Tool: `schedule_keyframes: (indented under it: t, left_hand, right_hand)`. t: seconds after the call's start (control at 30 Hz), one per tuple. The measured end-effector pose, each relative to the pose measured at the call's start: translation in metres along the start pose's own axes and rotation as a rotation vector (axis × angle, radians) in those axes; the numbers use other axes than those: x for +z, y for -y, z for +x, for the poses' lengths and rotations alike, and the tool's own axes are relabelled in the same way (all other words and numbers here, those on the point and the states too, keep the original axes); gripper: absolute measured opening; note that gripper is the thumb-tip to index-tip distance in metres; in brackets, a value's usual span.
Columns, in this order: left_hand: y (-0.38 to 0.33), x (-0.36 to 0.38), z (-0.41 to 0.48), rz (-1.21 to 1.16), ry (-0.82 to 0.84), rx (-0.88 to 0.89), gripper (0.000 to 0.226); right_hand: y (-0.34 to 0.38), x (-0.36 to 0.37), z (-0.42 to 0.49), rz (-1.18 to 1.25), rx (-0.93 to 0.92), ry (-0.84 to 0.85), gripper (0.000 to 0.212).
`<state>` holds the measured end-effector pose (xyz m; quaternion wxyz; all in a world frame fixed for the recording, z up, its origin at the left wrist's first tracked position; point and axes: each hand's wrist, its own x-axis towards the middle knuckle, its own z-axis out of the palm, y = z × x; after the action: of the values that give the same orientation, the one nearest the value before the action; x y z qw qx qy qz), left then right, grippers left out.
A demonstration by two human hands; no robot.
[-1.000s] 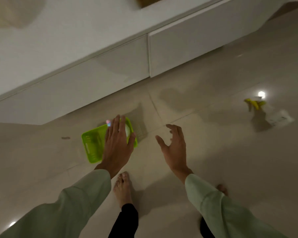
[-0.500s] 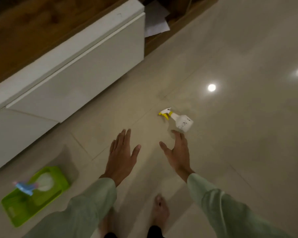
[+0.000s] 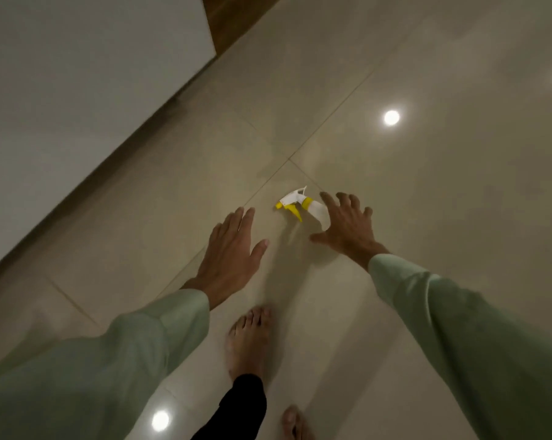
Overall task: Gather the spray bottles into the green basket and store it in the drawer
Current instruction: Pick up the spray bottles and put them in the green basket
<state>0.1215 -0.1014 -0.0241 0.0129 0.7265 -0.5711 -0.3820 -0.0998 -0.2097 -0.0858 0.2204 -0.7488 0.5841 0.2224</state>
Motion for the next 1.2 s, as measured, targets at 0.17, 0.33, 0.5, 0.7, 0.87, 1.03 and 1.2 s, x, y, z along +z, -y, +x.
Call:
schedule_keyframes:
  t: [0.17, 0.33, 0.5, 0.7, 0.87, 1.03, 1.2]
  left_hand:
    - [0.010, 0.020, 0.028, 0.004, 0.045, 0.014, 0.068]
    - [0.015, 0.022, 0.011, -0.010, 0.043, -0.008, 0.068]
    - [0.014, -0.005, -0.049, -0.046, 0.008, -0.063, 0.068]
    - [0.016, -0.047, -0.154, -0.178, -0.124, -0.151, 0.067]
    - [0.036, -0.086, -0.252, -0.310, -0.303, -0.229, 0.066]
    - [0.088, -0.110, -0.345, -0.402, -0.416, -0.350, 0.066]
    - [0.164, -0.120, -0.427, -0.453, -0.469, -0.483, 0.064]
  right_hand:
    - [0.003, 0.038, 0.024, -0.011, 0.024, 0.022, 0.068]
    - [0.020, 0.048, -0.001, 0.422, 0.252, 0.099, 0.045]
    - [0.059, 0.015, -0.060, 0.652, 0.244, 0.072, 0.045]
    - [0.121, -0.050, -0.149, 0.880, 0.118, 0.017, 0.037]
    - [0.187, -0.085, -0.222, 1.046, -0.026, 0.047, 0.025]
    - [0.269, -0.087, -0.287, 1.064, -0.194, 0.131, 0.028]
    - [0.365, -0.057, -0.348, 1.028, -0.253, 0.189, 0.042]
